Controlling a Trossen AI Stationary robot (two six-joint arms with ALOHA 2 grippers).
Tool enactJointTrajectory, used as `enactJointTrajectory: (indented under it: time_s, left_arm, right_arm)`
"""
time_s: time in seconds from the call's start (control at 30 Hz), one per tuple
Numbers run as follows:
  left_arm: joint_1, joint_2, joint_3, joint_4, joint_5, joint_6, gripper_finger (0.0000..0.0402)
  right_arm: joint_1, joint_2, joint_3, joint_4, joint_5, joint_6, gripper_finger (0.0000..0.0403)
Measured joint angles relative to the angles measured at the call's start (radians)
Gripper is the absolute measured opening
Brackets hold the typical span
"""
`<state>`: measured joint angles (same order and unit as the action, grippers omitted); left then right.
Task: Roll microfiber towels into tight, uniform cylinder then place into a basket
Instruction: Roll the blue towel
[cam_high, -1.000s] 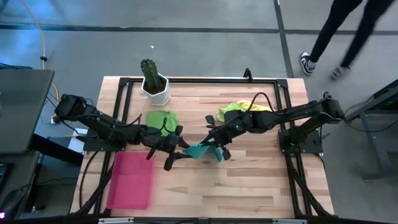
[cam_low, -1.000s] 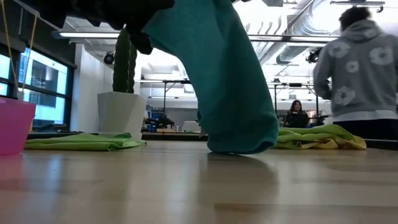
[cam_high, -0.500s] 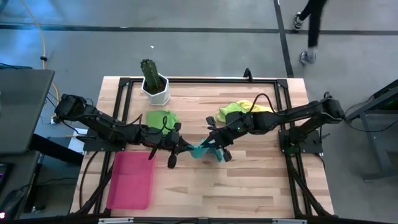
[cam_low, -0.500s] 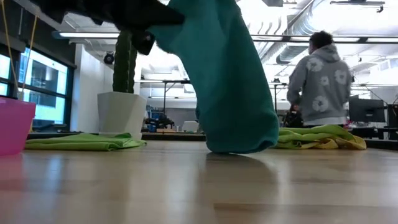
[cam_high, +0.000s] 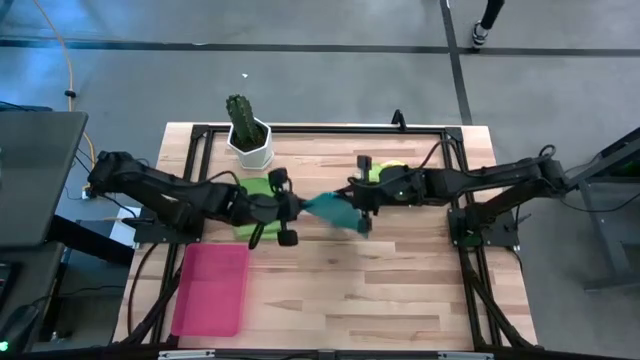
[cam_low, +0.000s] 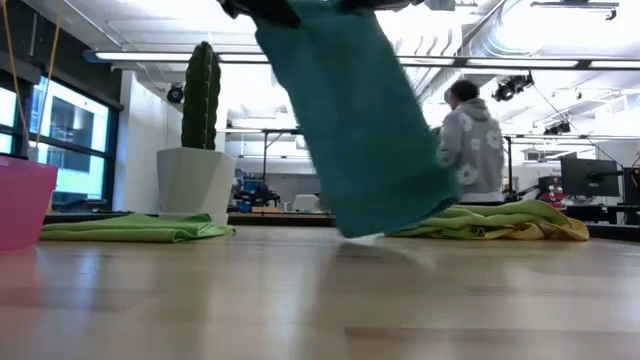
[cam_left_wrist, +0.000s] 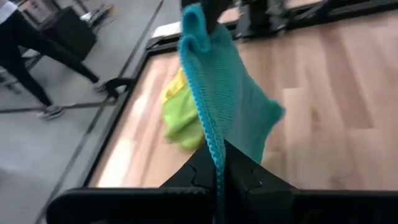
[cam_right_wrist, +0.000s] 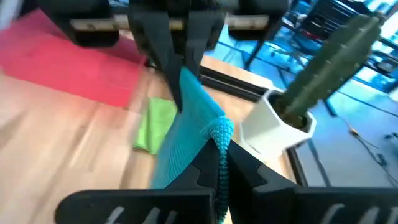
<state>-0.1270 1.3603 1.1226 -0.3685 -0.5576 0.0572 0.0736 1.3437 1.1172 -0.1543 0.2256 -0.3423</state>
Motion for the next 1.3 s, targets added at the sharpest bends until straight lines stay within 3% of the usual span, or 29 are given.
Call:
enactJointTrajectory:
  time_s: [0.2,0.33,0.47,0.57,0.73,0.8,1.1,1.3]
  left_arm:
    - [0.075,0.001,0.087,-0.081,-0.011,0.098,0.0]
    - [0.141,0.002,0.114,-0.084,-0.008,0.164,0.0]
    - [0.169,0.001,0.128,-0.099,0.096,0.119,0.0]
    - [0.163,0.001,0.128,-0.101,0.144,0.147,0.0]
    - [0.161,0.001,0.128,-0.093,-0.133,0.244,0.0]
    - [0.17,0.001,0.129,-0.081,-0.202,0.276,0.0]
    - [0.261,0.001,0.129,0.055,-0.229,0.463,0.0]
    - [0.298,0.001,0.129,0.082,-0.232,0.446,0.0]
  right_arm:
    - [-0.085,-0.001,0.002,0.019,0.002,-0.106,0.0]
    - [-0.155,-0.002,0.002,0.038,-0.03,-0.085,0.0]
    - [-0.19,-0.003,0.002,0.015,-0.209,0.032,0.0]
    - [-0.194,-0.003,0.002,0.023,-0.306,-0.002,0.0]
    - [-0.208,-0.003,0.002,0.138,-0.105,-0.141,0.0]
    - [-0.228,-0.002,0.002,0.169,-0.09,-0.174,0.0]
    - [-0.348,0.005,0.0,0.29,-0.224,-0.277,0.0]
    - [-0.413,0.008,0.0,0.353,-0.307,-0.268,0.0]
